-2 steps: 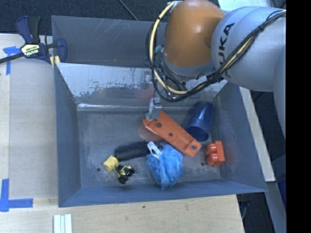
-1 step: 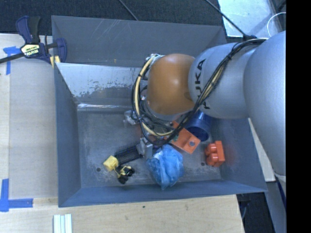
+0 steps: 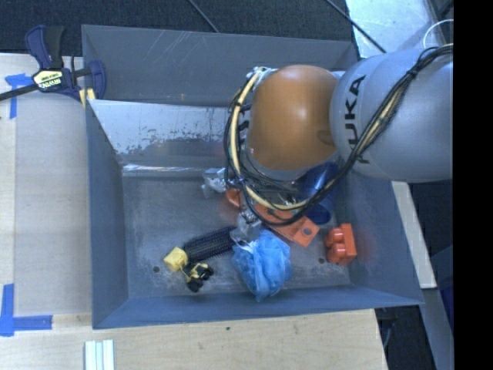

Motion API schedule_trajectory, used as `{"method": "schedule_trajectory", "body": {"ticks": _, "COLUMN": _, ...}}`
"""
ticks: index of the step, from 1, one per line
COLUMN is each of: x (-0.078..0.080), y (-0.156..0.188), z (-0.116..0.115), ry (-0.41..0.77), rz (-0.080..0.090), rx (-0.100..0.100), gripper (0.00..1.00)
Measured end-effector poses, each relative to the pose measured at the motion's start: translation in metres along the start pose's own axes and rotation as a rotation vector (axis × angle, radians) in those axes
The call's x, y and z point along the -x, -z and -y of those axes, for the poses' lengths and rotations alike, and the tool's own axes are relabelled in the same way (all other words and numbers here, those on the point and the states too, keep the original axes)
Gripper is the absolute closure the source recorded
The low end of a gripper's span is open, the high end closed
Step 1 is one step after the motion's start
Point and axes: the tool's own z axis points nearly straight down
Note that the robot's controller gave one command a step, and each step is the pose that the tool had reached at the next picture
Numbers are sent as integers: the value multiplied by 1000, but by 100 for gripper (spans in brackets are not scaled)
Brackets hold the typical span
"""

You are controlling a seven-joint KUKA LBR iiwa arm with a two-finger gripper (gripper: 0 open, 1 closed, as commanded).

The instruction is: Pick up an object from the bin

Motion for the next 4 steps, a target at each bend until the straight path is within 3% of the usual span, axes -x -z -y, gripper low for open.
{"method": "schedule_trajectory", "body": {"ticks": 1, "x": 5, "y": -57, "z": -15, "ry": -134, "rz": -9, "rx": 4, "gripper": 0}}
{"method": "schedule_trajectory", "body": {"ticks": 2, "x": 3, "y": -86, "z": -1, "ry": 240, "rz": -1, "rx": 3, "gripper": 0}}
{"method": "schedule_trajectory", "body": {"ticks": 3, "x": -4, "y": -86, "z": -7, "ry": -191, "rz": -12, "rx": 4, "gripper": 100}}
{"method": "schedule_trajectory", "body": {"ticks": 4, "x": -4, "y": -85, "z": -7, "ry": -192, "rz": -11, "rx": 5, "gripper": 100}}
